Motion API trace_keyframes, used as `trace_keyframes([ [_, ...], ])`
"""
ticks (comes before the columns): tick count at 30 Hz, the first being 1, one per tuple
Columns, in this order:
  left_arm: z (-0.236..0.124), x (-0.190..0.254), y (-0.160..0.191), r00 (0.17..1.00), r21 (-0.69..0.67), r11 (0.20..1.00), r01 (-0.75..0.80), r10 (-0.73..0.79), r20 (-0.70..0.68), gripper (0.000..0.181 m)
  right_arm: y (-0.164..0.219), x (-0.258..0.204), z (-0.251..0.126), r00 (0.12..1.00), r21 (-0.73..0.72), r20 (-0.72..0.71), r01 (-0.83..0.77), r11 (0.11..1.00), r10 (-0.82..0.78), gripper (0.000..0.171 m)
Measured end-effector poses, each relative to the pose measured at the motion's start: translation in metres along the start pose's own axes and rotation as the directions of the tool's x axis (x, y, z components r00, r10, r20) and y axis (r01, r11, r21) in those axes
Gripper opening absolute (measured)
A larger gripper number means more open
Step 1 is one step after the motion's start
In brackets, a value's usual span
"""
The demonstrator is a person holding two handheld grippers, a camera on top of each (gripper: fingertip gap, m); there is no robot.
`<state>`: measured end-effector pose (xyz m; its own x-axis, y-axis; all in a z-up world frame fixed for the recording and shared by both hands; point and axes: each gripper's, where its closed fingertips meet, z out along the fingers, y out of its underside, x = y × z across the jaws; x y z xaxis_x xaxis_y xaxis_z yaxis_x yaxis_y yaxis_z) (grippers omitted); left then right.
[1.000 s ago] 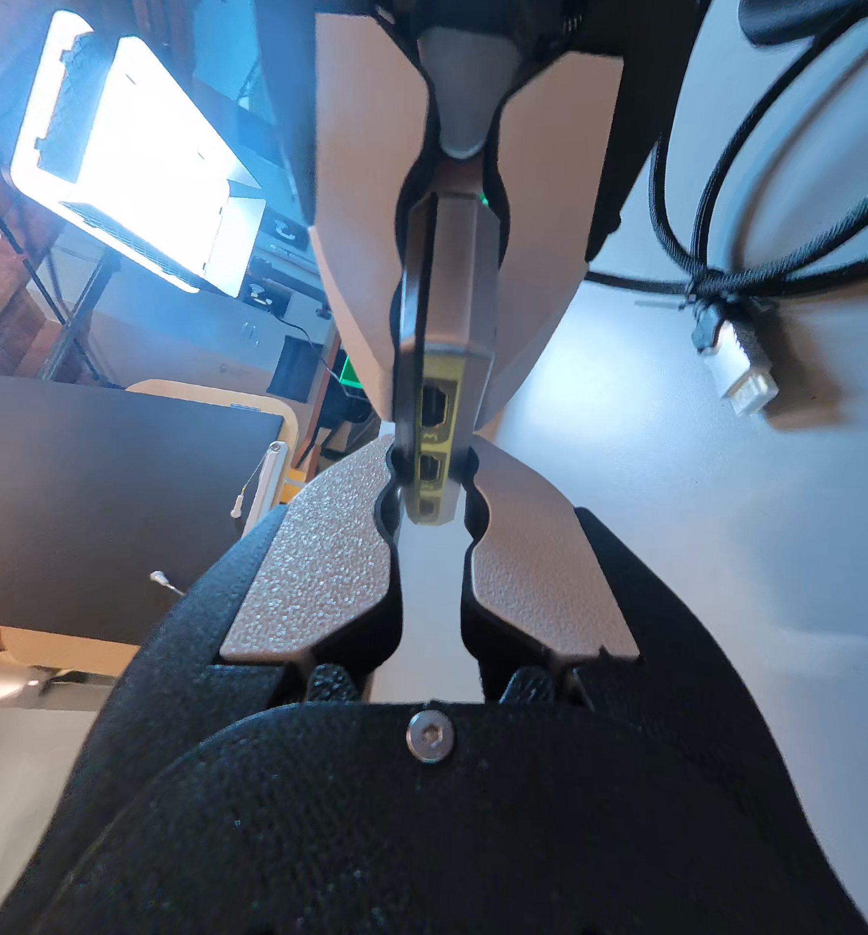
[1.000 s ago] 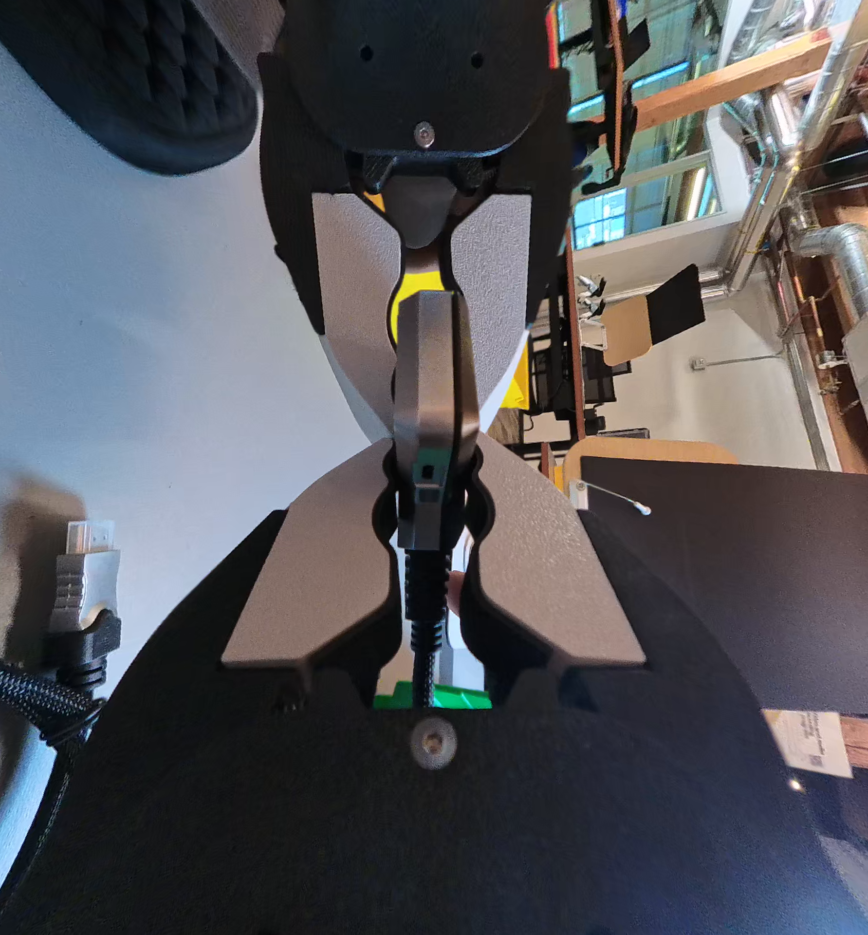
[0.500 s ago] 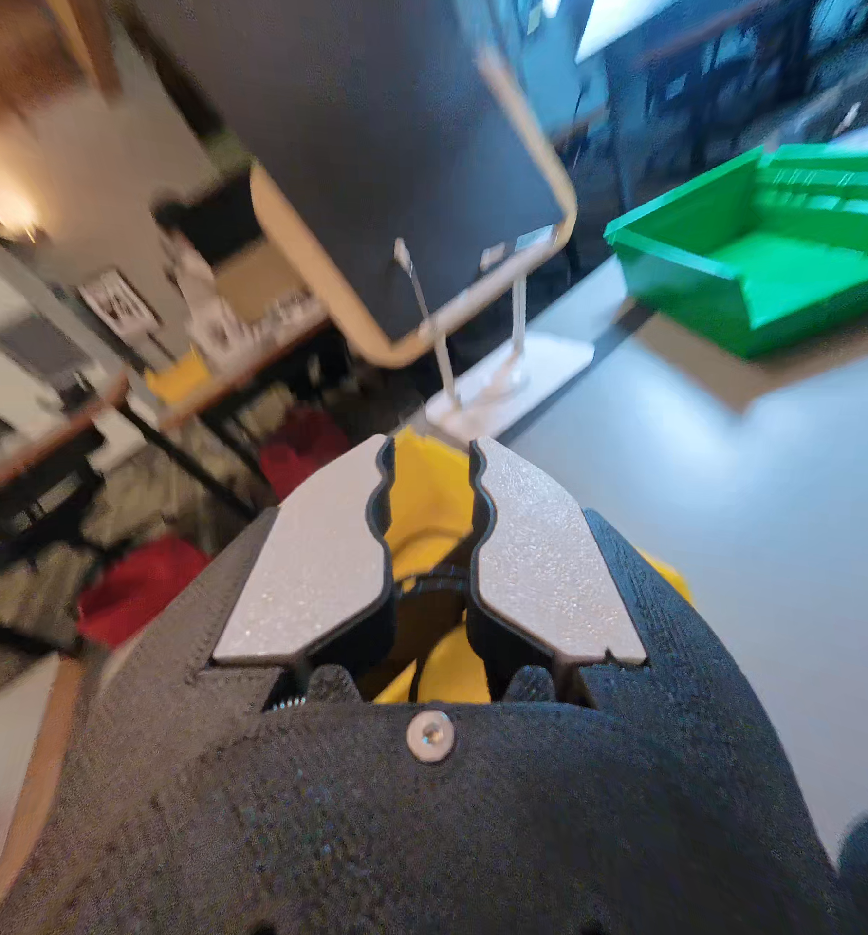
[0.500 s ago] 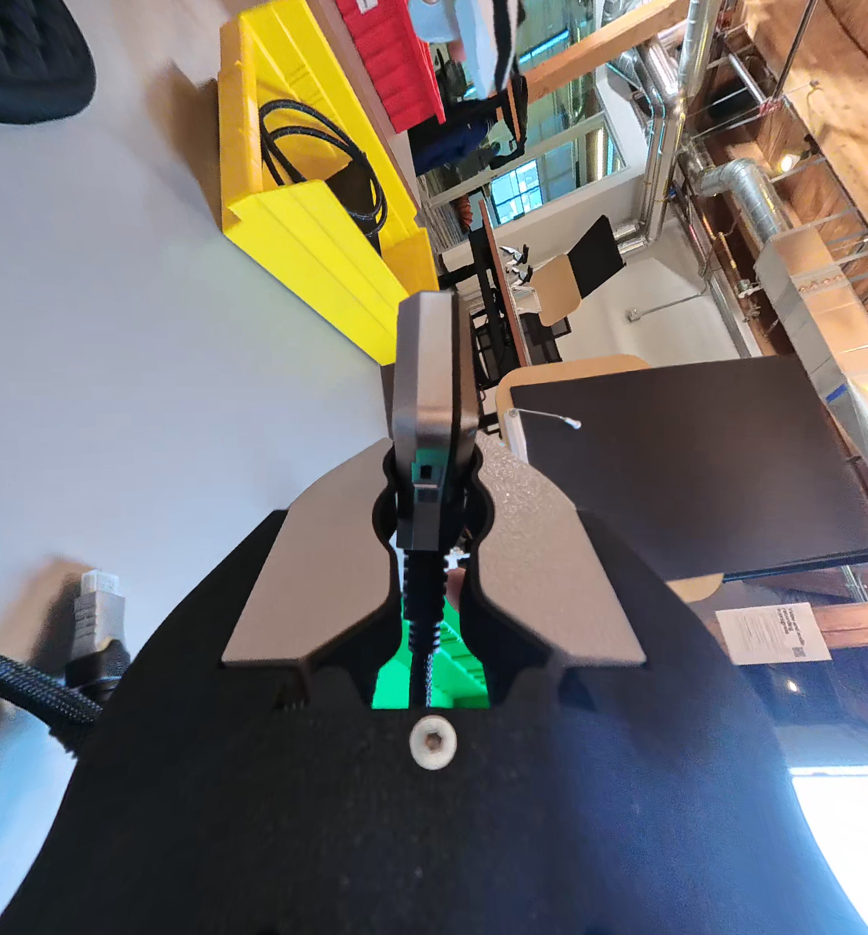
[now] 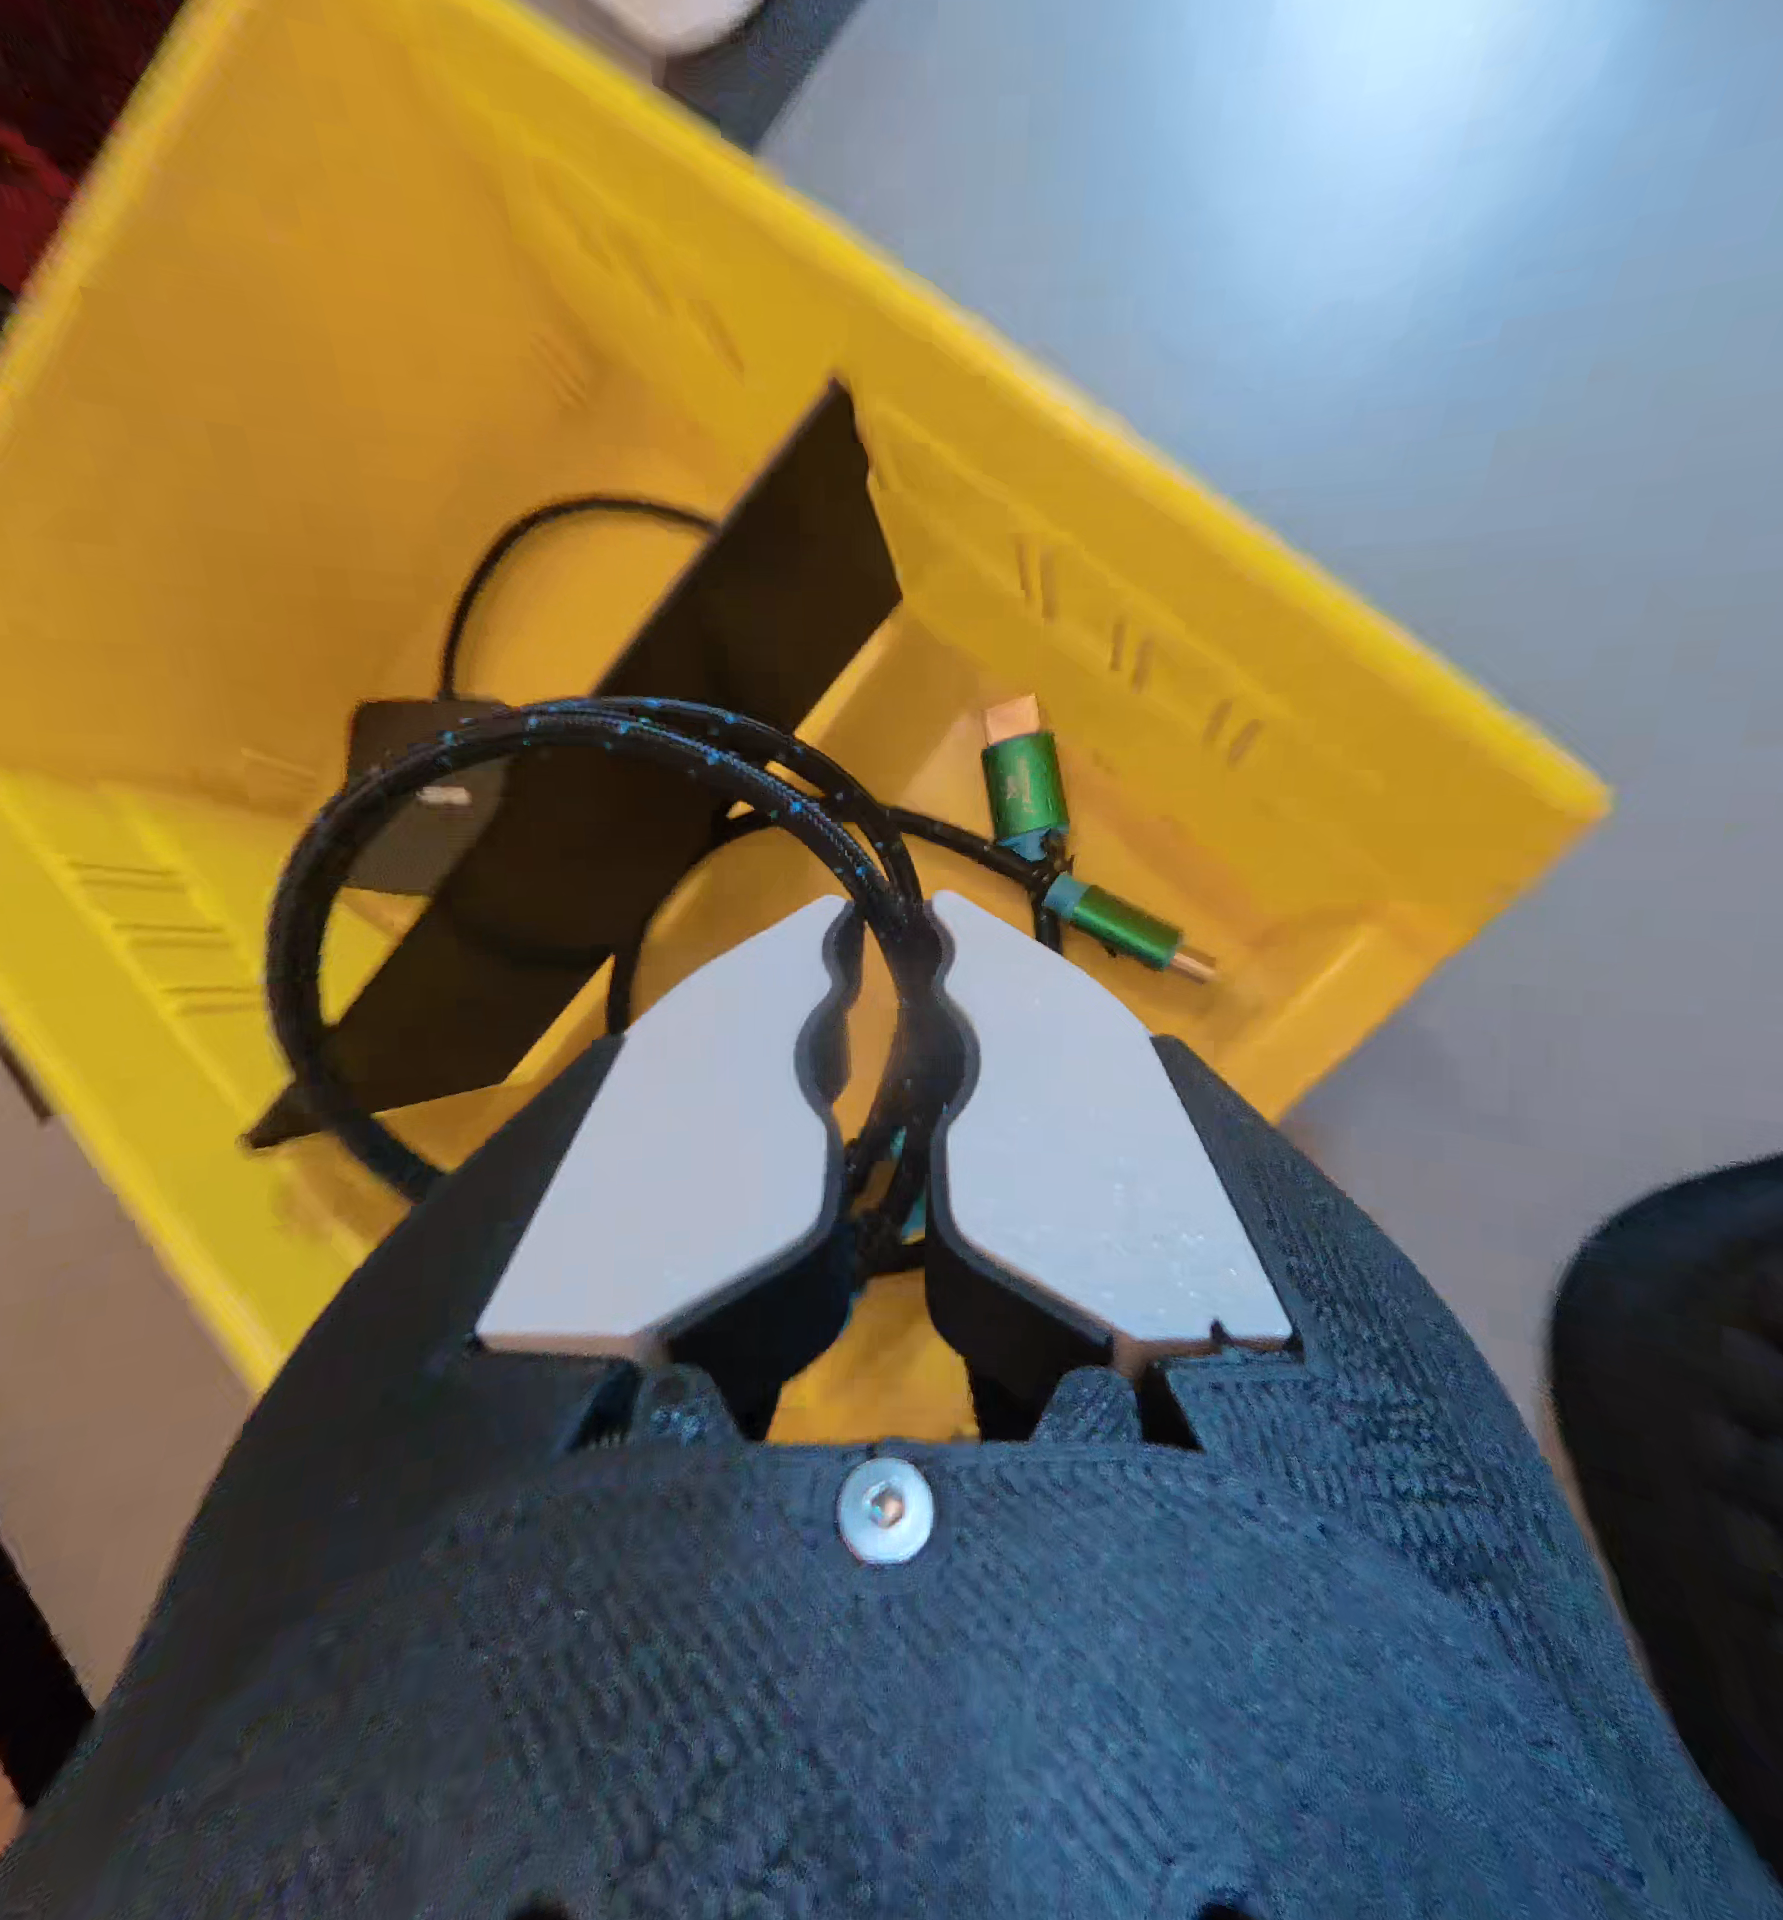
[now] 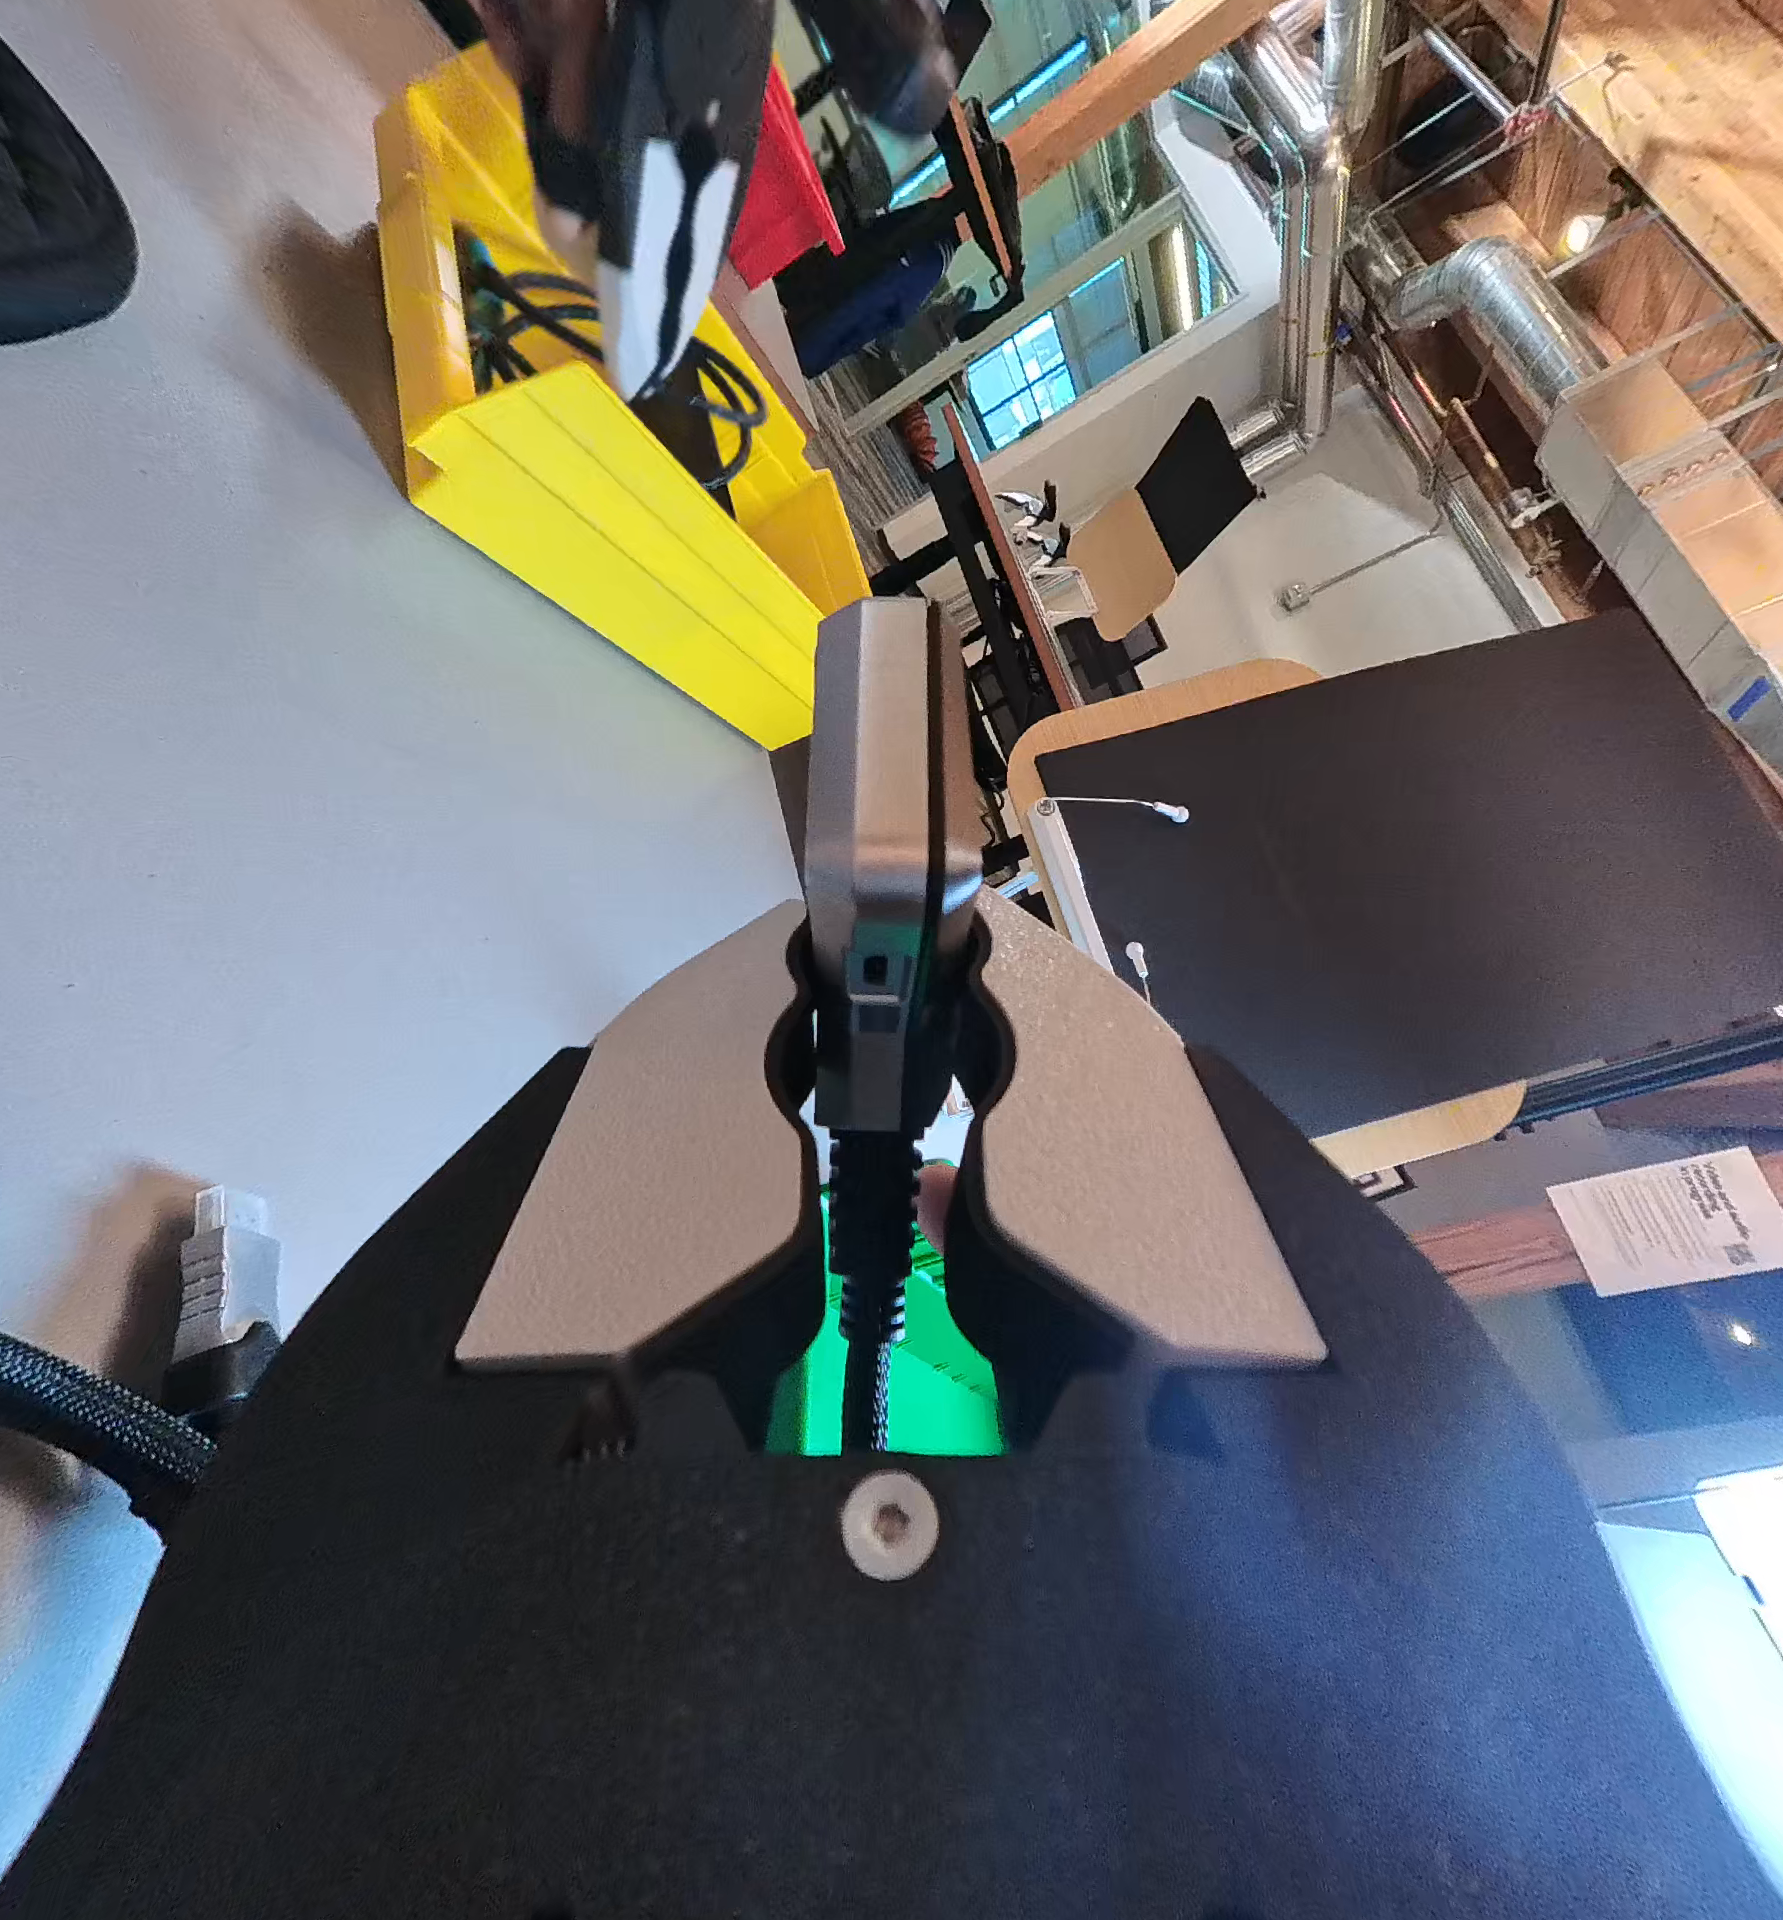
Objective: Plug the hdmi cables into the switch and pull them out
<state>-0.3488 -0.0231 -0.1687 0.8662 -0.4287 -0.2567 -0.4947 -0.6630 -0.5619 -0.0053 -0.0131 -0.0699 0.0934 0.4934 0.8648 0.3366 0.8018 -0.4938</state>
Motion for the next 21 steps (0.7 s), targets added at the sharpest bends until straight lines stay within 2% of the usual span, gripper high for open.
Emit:
trace_keyframes([
  [3, -0.056, -0.005, -0.038, 0.998, 0.172, 0.983, 0.06, -0.063, 0.01, 0.008, -0.001, 0.002, 0.001, 1.0, 0.016, 0.001, -0.03, 0.999, 0.03, 0.022],
  [5, -0.095, -0.002, -0.066, 0.994, 0.327, 0.939, 0.105, -0.103, -0.025, 0.007, -0.002, 0.002, 0.002, 0.999, 0.026, 0.005, -0.047, 0.999, 0.047, 0.022],
  [8, -0.149, 0.031, -0.116, 0.969, 0.604, 0.769, 0.21, -0.081, -0.234, 0.007, -0.005, 0.0, 0.003, 0.998, 0.034, 0.004, -0.056, 0.998, 0.056, 0.022],
  [11, -0.174, 0.084, -0.148, 0.893, 0.704, 0.627, 0.333, 0.031, -0.45, 0.007, -0.01, 0.004, 0.001, 0.997, 0.05, -0.006, -0.07, 0.996, 0.071, 0.022],
  [13, -0.167, 0.121, -0.16, 0.816, 0.693, 0.584, 0.423, 0.088, -0.572, 0.006, -0.012, 0.01, -0.002, 0.995, 0.067, -0.016, -0.1, 0.993, 0.101, 0.022],
  [15, -0.144, 0.157, -0.168, 0.689, 0.606, 0.574, 0.551, 0.098, -0.718, 0.007, -0.01, 0.016, -0.006, 0.991, 0.074, -0.029, -0.126, 0.989, 0.129, 0.022],
  [18, -0.085, 0.195, -0.167, 0.528, 0.438, 0.601, 0.668, 0.032, -0.849, 0.007, -0.003, 0.021, -0.01, 0.986, 0.072, -0.045, -0.157, 0.985, 0.16, 0.022],
  [21, -0.021, 0.206, -0.149, 0.474, 0.294, 0.649, 0.702, -0.117, -0.873, 0.007, 0.006, 0.023, -0.009, 0.982, 0.06, -0.048, -0.178, 0.982, 0.181, 0.023],
])
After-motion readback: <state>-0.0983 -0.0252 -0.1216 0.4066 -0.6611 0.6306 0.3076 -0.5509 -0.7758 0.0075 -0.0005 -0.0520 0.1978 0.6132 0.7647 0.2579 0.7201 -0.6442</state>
